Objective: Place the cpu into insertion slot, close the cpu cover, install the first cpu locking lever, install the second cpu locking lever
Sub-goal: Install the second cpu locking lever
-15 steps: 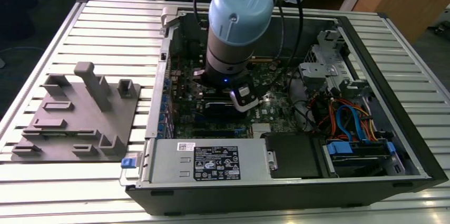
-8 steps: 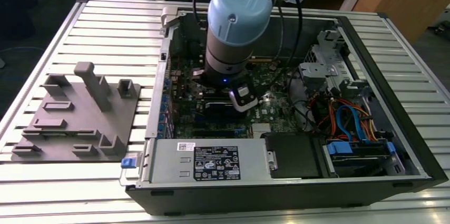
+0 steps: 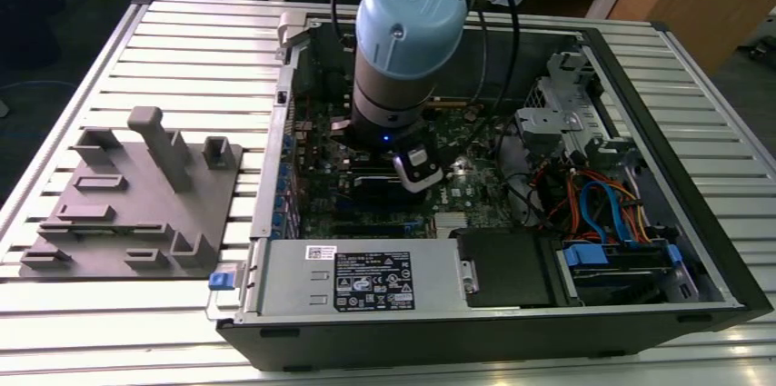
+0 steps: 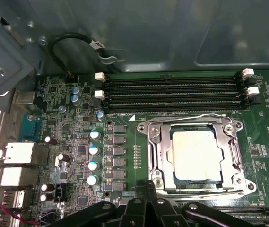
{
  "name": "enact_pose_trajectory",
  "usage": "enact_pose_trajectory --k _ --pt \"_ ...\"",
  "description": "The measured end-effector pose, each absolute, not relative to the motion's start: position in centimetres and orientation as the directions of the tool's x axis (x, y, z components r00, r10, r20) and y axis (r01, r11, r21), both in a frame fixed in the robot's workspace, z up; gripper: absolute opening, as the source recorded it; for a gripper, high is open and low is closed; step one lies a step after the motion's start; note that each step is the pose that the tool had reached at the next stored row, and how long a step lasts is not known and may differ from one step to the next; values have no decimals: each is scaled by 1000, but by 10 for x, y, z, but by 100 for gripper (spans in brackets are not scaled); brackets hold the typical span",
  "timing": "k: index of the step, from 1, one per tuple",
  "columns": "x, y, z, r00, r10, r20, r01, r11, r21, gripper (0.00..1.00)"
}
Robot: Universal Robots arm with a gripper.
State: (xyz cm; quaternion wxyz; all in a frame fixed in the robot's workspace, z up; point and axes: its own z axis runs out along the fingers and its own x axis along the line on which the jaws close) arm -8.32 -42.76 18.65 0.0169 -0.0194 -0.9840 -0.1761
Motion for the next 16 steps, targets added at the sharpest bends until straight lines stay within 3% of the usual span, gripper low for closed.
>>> enact_pose_trajectory --k 16 --pt "-83 -427 194 -999 32 43 45 937 346 10"
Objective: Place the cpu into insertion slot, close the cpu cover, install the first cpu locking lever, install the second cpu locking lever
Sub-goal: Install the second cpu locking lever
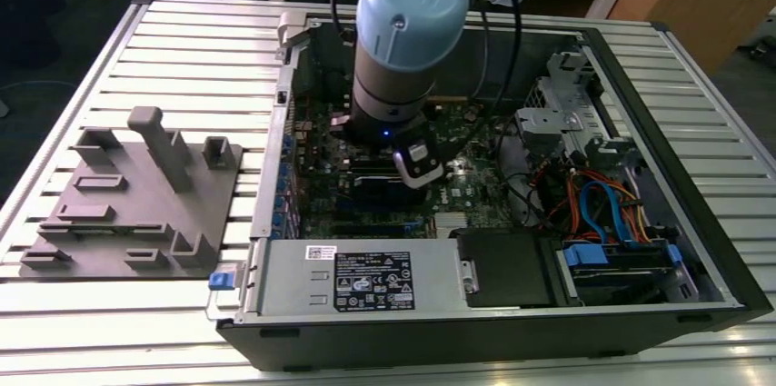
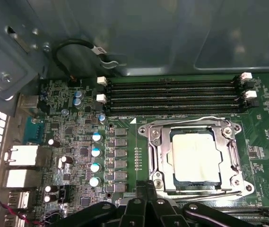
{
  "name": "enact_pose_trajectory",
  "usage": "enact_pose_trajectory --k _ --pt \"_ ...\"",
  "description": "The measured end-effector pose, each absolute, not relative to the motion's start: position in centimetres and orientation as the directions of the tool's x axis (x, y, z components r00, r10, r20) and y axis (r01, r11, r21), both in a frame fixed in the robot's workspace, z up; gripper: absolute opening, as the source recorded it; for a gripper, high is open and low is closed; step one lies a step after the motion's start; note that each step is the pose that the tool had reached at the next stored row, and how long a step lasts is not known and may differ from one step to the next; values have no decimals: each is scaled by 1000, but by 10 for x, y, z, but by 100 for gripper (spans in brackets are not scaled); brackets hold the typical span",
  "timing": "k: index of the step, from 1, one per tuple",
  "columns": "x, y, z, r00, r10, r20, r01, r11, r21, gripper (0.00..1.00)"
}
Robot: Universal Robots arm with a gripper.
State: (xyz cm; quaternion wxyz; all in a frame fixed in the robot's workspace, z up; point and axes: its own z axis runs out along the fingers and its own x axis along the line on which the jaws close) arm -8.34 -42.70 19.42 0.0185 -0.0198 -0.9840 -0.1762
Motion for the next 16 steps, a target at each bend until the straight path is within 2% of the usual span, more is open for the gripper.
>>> enact_pose_trajectory --k 16 --pt "-83 -427 204 -998 32 44 46 937 346 10"
